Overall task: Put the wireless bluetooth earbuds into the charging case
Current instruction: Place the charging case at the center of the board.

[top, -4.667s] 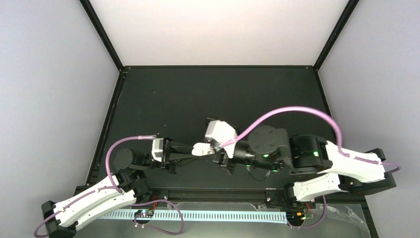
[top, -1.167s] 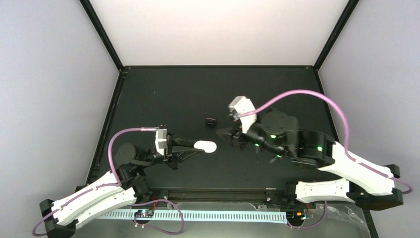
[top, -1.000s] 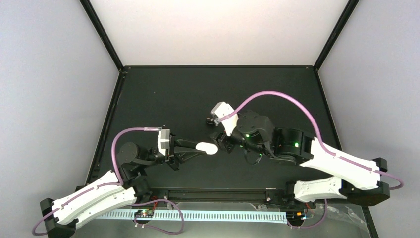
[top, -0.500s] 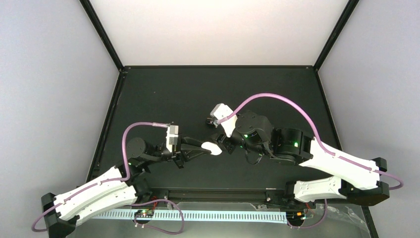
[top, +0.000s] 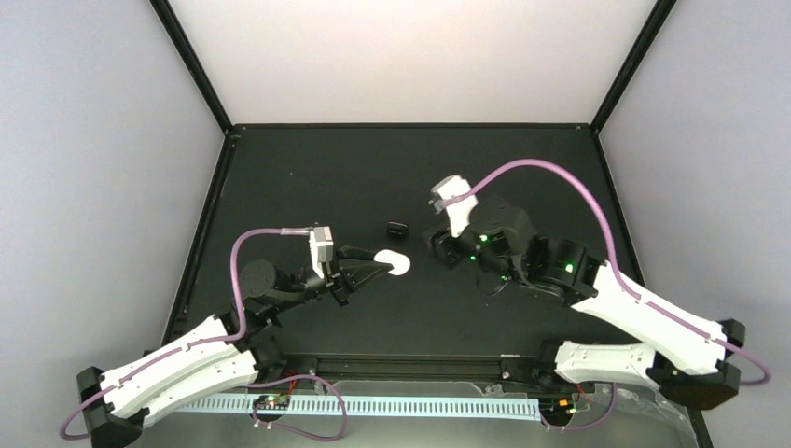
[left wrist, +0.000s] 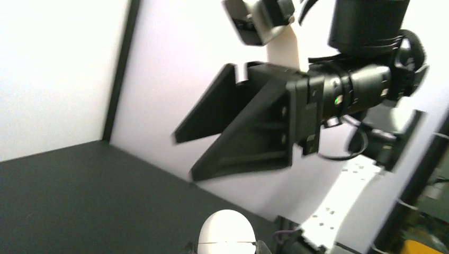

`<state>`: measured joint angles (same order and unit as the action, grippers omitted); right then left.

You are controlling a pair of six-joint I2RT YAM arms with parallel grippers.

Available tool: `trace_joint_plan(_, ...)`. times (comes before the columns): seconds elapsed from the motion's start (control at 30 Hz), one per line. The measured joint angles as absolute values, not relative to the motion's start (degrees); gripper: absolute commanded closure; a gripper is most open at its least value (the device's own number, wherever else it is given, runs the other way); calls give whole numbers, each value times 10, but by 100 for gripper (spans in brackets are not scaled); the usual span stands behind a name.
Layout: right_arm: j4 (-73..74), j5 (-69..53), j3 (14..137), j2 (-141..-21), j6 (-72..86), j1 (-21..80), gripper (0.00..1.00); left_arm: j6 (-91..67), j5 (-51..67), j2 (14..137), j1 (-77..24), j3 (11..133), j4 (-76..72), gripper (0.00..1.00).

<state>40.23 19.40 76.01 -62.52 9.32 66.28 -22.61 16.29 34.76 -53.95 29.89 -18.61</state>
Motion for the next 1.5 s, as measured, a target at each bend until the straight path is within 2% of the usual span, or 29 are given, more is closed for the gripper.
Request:
trace_joint_plan(0.13, 375, 188, 686, -562, 130, 580, 28, -232, 87, 333, -529, 240, -179, 98)
trace_joint_plan(0.23, 352, 189, 633, -532, 150, 559, 27, -248, 38, 358, -496, 208, -156, 98)
trace_joint_plan(0.5, 329, 189, 489, -503, 215, 542, 27, -326, 18, 545, -298, 189, -142, 98)
trace_joint_plan(0.7, 324, 188, 472, -461, 246, 542, 27, -360, 40, 678, -245, 194, -149, 97)
trace_joint_plan(0.77, 324, 189, 472, -447, 251, 541, 26, -373, 54, 725, -235, 200, -156, 87)
trace_joint_plan(0.87, 325, 189, 472, -434, 257, 541, 26, -386, 77, 779, -224, 227, -187, 50)
trace_joint_plan(0.97, 330, 189, 472, -423, 259, 540, 26, -394, 86, 813, -222, 236, -195, 27)
trace_joint_plan(1.03, 334, 189, 473, -416, 259, 540, 26, -404, 90, 811, -221, 235, -198, 5)
trace_joint_plan(1.1, 338, 190, 474, -413, 259, 540, 26, -408, 88, 797, -222, 234, -189, 1)
trace_joint_plan(1.3, 345, 196, 478, -403, 256, 540, 25, -409, 24, 685, -221, 218, -85, 1)
trace_joint_plan(1.5, 348, 208, 479, -394, 250, 539, 17, -407, -48, 557, -221, 234, 63, 1)
